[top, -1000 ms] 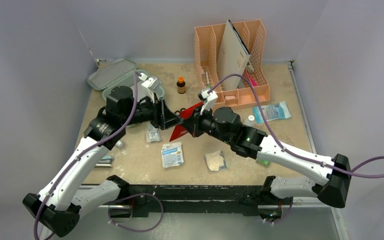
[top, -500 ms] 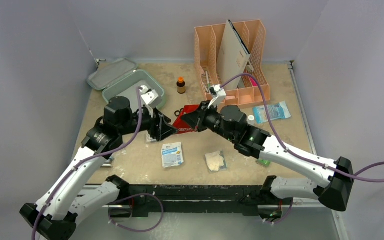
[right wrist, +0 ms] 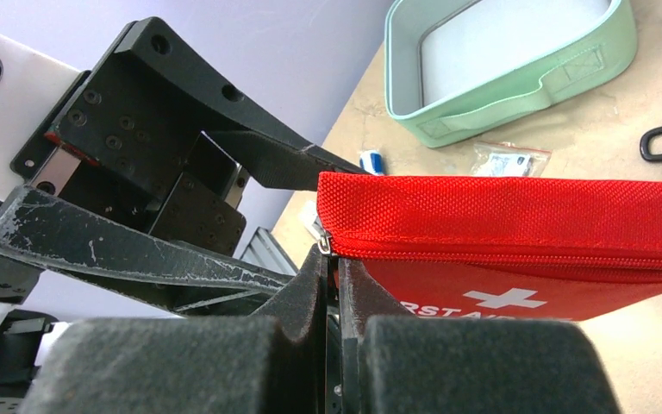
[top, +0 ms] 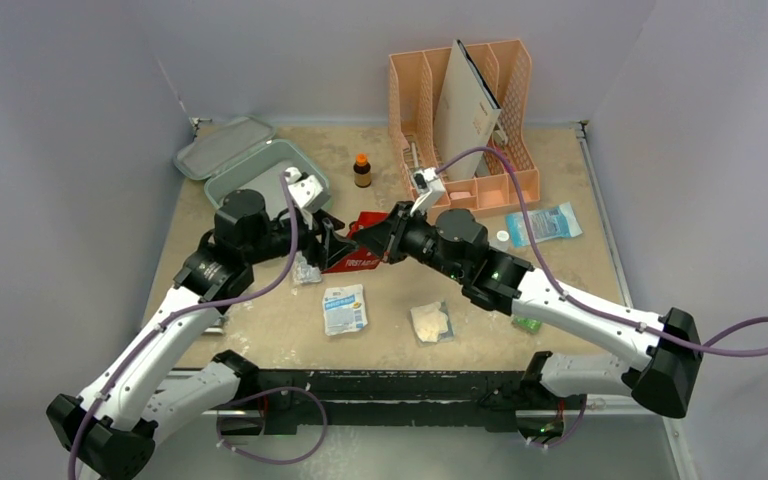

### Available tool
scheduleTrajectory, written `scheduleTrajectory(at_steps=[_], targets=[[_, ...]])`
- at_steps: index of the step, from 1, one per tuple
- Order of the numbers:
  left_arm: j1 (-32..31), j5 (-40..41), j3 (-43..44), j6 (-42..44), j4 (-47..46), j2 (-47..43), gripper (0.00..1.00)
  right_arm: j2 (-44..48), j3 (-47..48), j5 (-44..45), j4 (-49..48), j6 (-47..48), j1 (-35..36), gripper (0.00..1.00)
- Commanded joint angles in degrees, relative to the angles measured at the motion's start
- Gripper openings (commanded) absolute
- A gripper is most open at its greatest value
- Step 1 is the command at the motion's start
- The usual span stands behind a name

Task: Organize the medicine kit
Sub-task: Zip the medicine pouch.

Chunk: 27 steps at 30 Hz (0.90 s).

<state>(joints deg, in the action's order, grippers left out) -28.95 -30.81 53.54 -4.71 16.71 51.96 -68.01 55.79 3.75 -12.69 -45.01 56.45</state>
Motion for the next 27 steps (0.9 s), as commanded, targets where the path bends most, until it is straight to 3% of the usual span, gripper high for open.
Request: scheduleTrajectory(at_steps=[1, 3, 7, 8, 12, 14, 21, 27], targets=[[-0.1, -1.2, -1.1, 2.1, -4.5, -0.4, 0.51, -0.1, 0.5, -1.2, -3.7, -1.4, -0.2, 0.0], [-0.1, -2.0, -1.6, 3.1, -4.6, -1.0, 0.43, -0.1, 0.6, -1.6, -3.6, -1.5, -0.2, 0.0], [0.0, -2.6, -2.2, 3.6, -4.3, -2.3, 0.02, 0.0, 1.9, -7.5, -1.0, 1.6, -0.9, 0.01], [0.0, -2.9, -2.4, 3.8, -4.3, -2.8, 0.0, 0.2, 2.1, -8.9, 0.0, 2.4, -1.2, 0.04], [0.0, -4.8, -3.5, 4.4, -3.7, -5.0, 0.0, 2.3, 1.6, -12.1, 3.8, 4.7, -1.8, 0.18], [0.0, -5.3, -4.1, 4.4, -3.8, -5.8, 0.0, 3.6, 0.9, -12.7, 4.8, 6.0, -1.9, 0.2], [0.0, -6.8, -4.6, 4.4, -4.5, -7.2, 0.0, 4.6, 1.8, -16.6, 8.8, 10.2, -3.0, 0.0], [0.0, -9.0, -5.1, 3.5, -5.5, -7.2, 0.0, 4.5, 1.9, -18.5, 9.0, 11.4, -3.4, 0.0]])
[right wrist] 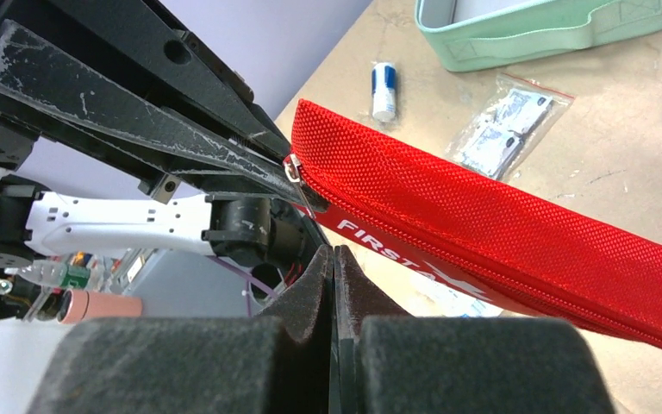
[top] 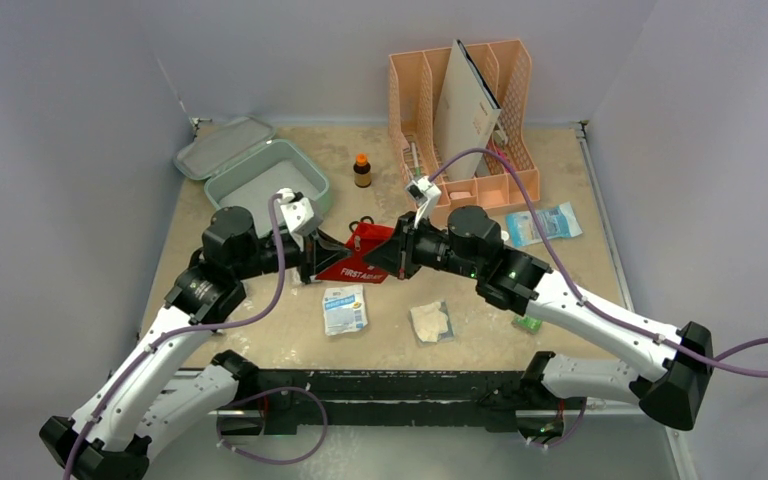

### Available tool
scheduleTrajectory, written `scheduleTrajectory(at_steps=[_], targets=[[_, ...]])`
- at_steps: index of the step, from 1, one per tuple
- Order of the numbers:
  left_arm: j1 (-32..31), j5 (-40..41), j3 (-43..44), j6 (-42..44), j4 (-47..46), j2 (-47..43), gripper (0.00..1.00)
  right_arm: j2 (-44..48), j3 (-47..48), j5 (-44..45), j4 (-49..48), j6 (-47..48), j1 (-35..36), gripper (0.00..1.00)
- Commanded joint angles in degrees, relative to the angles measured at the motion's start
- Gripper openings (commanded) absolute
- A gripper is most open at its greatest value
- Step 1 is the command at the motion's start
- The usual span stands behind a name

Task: Organize the medicine kit
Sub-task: Zip the medicine pouch.

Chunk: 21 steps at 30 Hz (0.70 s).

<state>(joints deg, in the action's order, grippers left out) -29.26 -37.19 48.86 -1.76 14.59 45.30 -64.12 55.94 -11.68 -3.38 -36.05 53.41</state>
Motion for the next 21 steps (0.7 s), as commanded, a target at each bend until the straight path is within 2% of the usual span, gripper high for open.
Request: scheduleTrajectory(at_steps=[1, 2, 6, 9, 12, 21], targets=[[0.3, -2.6, -0.5, 0.2, -3.8, -0.5, 0.0, 0.7, 1.8, -3.2, -0.7, 2.5, -0.3, 0.0], [0.3, -2.5, -0.5, -0.2, -4.0, -0.4, 0.0, 0.7, 1.8, -3.2, -0.9, 2.7, -0.3, 0.0], [0.3, -2.5, -0.3, -0.5, -4.2, 0.2, 0.0, 0.8, 1.7, -3.6, -3.4, 2.7, -0.4, 0.21], [0.3, -2.5, -0.3, -0.5, -4.4, 0.5, 0.0, 0.6, 2.1, -4.1, -4.2, 2.7, -0.3, 0.29], [0.3, -2.9, -0.2, -0.7, -4.6, 0.8, 0.0, 0.4, 2.6, -4.2, -4.7, 2.4, -0.4, 0.32], [0.3, -4.5, -0.4, -1.1, -5.4, 0.9, 0.0, -1.5, 4.1, -4.7, -6.9, 1.2, -0.3, 0.33]])
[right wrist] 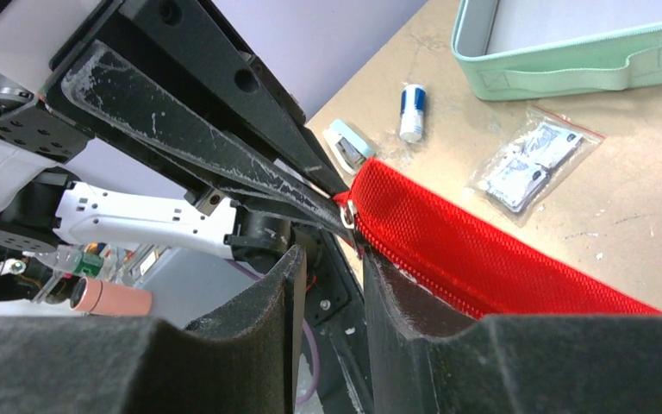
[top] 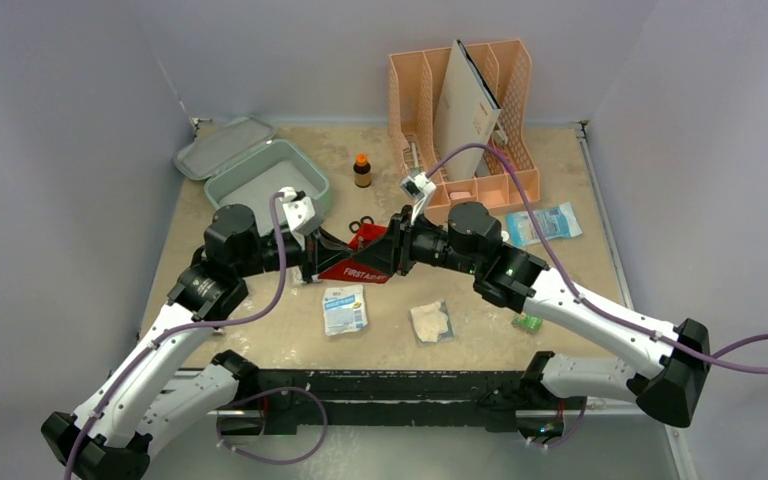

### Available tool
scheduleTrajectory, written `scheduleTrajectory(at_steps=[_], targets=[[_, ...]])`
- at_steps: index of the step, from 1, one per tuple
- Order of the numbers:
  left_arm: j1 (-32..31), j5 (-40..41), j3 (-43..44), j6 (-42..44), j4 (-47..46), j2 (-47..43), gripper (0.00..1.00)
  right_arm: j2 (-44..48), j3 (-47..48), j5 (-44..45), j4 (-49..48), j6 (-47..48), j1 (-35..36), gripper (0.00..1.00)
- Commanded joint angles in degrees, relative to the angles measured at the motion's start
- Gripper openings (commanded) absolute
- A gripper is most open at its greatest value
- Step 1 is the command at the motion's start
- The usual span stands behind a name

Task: Organize the medicine kit
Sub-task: Zip the medicine pouch.

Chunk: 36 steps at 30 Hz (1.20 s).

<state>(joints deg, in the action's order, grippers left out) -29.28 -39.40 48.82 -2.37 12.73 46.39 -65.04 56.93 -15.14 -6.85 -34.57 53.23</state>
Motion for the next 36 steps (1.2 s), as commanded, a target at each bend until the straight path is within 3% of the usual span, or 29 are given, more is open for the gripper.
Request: scheduleTrajectory(at_steps=[1, 9, 16, 24, 29, 36], targets=[[0.3, -2.5, -0.4, -0.4, -3.5, -0.3, 0.0, -0.7, 3.3, -1.1, -3.5, -0.3, -0.2, 0.33], [0.3, -3.8, -0.6, -0.1, -3.1, -0.9, 0.0, -0.9, 3.3, 0.8, -4.1, -0.9, -0.1, 0.31], [0.3, -2.3, -0.6, -0.2, -2.9, -1.6, 0.0, -0.5, 2.9, 2.0, -3.3, -0.5, -0.2, 0.0], [0.4, -0.1, -2.5, -5.6, -6.9, -5.1, 0.0, 1.8, 0.4, 1.2, -3.1, -1.2, -2.6, 0.0], [0.4, -0.1, -5.0, -12.4, -14.7, -7.1, 0.0, 1.8, -0.5, -1.5, -3.3, -2.2, -4.5, 0.0], [0.4, 3.7, -7.0, -9.8, -11.4, -9.2, 0.0, 1.6, -3.4, -8.7, -10.7, -11.4, -8.6, 0.0]])
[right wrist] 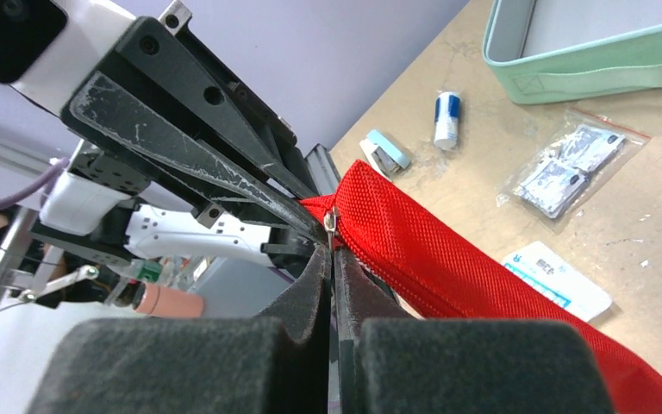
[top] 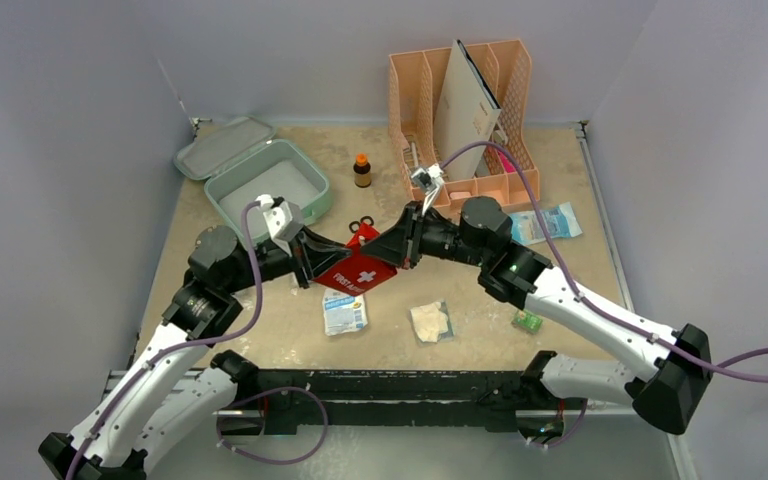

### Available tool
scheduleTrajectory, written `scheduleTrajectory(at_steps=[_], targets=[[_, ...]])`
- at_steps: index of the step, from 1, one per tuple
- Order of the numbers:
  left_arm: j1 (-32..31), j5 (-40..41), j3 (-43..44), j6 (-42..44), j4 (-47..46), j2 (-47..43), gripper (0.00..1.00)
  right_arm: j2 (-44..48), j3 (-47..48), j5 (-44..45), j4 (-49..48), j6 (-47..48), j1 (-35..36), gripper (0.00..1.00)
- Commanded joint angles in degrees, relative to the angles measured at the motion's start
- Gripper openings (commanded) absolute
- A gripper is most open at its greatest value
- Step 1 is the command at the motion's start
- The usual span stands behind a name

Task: Organize the medicine kit
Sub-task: Zip the medicine pouch.

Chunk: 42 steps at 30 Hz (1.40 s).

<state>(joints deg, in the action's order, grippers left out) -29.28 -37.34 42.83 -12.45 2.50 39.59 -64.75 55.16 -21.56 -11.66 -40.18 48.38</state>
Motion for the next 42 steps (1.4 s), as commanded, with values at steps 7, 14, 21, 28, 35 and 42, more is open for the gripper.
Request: scheduleTrajectory(at_steps=[7, 14, 21, 28, 35, 42], targets=[[0.4, 4.2, -4.4, 4.7, 0.0, -2.7, 0.0, -1.9, -2.5, -9.0, -17.0, -21.7, -5.2, 0.0], [0.4, 6.8, -3.9, 5.8, 0.1, -1.5, 0.0, -1.0, -6.0, -7.0, -23.5, -33.5, -5.3, 0.19], [0.4, 7.9, -2.8, 6.2, 1.8, -0.7, 0.0, 5.1, -1.3, -1.9, -5.8, -12.2, -5.2, 0.5], [0.4, 7.4, -2.9, 4.0, 0.0, -0.8, 0.0, 3.8, 8.4, 5.1, 17.2, 14.6, -4.2, 0.5], [0.4, 7.4, -3.8, 1.2, -4.8, -0.8, 0.0, -0.5, 18.0, 20.8, 27.9, 30.5, 8.6, 0.56], [0.4, 6.7, -7.8, -0.5, -15.5, -2.9, 0.0, -2.3, 23.0, 28.4, 30.5, 31.8, 11.9, 0.56]])
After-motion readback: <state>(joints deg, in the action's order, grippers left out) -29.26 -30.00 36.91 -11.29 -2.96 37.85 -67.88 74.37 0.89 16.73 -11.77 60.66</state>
